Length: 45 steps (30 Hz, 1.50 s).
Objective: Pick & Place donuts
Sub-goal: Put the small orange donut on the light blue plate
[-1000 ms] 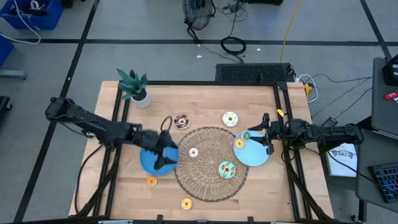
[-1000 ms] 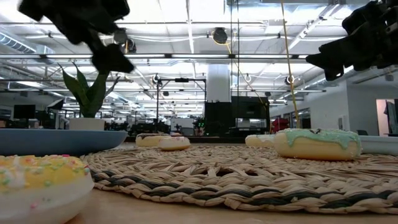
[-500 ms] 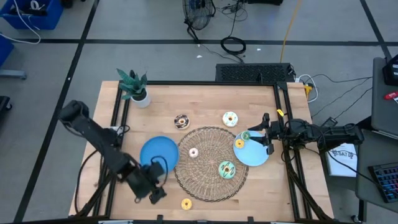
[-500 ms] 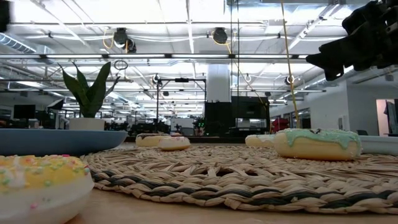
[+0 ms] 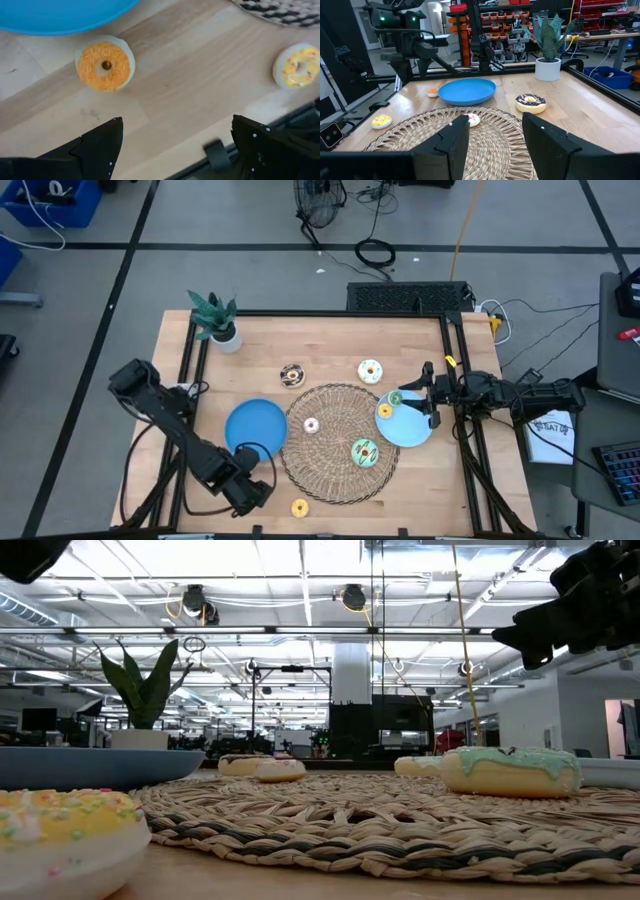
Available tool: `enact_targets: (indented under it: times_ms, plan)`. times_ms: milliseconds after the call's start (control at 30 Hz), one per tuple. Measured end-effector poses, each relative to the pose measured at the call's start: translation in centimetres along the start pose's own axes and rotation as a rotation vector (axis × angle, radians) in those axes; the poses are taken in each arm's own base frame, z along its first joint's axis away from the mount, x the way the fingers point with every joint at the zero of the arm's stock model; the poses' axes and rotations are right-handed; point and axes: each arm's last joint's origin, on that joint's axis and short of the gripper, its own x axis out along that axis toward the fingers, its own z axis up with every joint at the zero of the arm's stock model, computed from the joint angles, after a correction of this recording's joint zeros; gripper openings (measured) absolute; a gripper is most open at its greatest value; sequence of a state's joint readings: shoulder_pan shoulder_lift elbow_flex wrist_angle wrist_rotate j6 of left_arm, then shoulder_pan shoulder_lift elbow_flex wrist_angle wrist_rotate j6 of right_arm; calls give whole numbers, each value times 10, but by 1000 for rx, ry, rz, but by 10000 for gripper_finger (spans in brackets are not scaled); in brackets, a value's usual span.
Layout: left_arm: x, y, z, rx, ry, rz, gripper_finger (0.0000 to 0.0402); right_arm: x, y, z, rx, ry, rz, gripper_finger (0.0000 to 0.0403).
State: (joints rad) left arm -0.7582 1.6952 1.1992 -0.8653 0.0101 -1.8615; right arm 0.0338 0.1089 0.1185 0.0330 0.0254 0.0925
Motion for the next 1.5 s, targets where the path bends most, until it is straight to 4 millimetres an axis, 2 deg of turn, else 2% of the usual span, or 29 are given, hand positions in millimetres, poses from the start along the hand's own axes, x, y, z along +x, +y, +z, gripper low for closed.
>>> enact_targets:
  times_ms: [233,767,900,1067,1333,1500]
  plan:
    - [13,1,3,-70,-38,62,367,0,0,0,0,0,0,171]
    - [57,6,4,-176,-77,261,367,0,0,0,0,0,0,171]
    - [61,5,3,-87,-64,265,367,0,0,0,0,-1,0,171]
    - [60,6,3,162,-38,277,367,0,0,0,0,-1,0,171]
    - [59,8,3,59,-2,306,367,0,0,0,0,-1,0,171]
    - [56,16,5,106,-15,399,367,0,0,0,0,-1,0,171]
